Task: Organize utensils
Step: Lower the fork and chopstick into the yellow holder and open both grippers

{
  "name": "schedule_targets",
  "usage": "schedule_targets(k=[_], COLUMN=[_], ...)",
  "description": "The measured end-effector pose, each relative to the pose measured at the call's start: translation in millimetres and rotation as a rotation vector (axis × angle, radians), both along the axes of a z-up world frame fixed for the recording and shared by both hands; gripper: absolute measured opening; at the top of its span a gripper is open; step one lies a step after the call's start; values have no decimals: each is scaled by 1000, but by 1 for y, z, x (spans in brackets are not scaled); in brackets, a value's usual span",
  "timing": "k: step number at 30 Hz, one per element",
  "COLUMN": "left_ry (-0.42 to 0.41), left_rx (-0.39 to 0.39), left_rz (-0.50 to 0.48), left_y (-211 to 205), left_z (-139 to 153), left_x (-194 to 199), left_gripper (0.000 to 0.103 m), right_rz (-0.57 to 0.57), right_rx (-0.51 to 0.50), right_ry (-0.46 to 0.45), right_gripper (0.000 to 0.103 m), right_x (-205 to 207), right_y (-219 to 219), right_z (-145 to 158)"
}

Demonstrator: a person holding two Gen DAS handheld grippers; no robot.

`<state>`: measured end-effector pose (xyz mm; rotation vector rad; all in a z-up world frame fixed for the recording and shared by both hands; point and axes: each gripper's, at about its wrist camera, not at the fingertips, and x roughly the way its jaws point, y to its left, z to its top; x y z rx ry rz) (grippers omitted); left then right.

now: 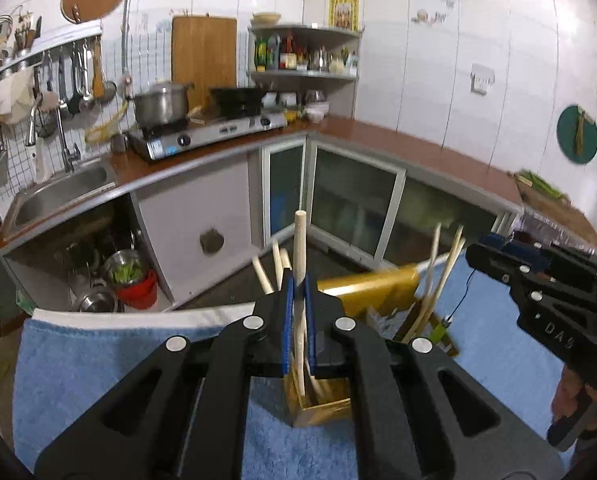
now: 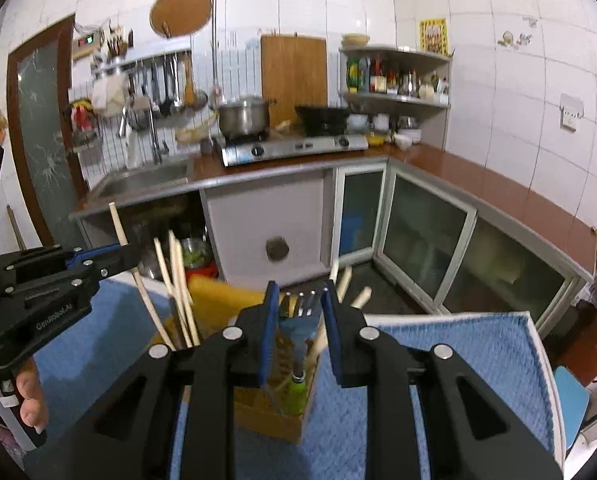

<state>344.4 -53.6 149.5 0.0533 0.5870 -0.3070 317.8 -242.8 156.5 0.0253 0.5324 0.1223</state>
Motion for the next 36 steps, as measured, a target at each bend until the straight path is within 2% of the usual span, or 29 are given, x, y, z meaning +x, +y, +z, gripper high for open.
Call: schedule_targets(k=[3,6,14,15,17,18,19,21,23,25,28,31,36], left_ry=[31,31,75,73,56,45,24,-6,-24,-36,-50,-69,-94], left_rx=[8,-8,-41,-41,-26,-22,-25,-34,-26,-17,-20,-34,-59], left_rz=[-3,1,33,41,52,54,63,76,89,105,134,155,182], left_y=[0,2,7,9,11,13,17,24,32,42,59,74,84], left_z=[-25,-41,-57,-56,-52,-48,-43,-36,-32,-30,-32,-40,-56], left_x=[7,8,12,9,0,-6,-16,-33,-50,-65,-91,-123,-172], left_gripper=[4,4,10,13,21,34,48,61,69,79,94,98,98], right_rz=[7,-1,6,7,1,-2,-3,-8,-15,-17,-17,-24,-50], right_rx=[6,32,60,59,59,63,68,74,64,55,48,47,62], right_ry=[18,-18,-39,-31,-24,-27,-28,-21,-10,-15,-38,-67,-123], right_gripper=[23,23,24,27,43,54,56,56,57,65,72,77,87], right_x=[3,-2,-3,-3,-7,-9,-11,-16,-24,-35,-64,-96,-157], right_y=[-1,-4,-7,-8,-9,-10,-10,-12,-13,-13,-12,-10,-5], right_z=[-22,-30,-34,-34,-34,-32,-31,-29,-29,-28,-32,-44,-73])
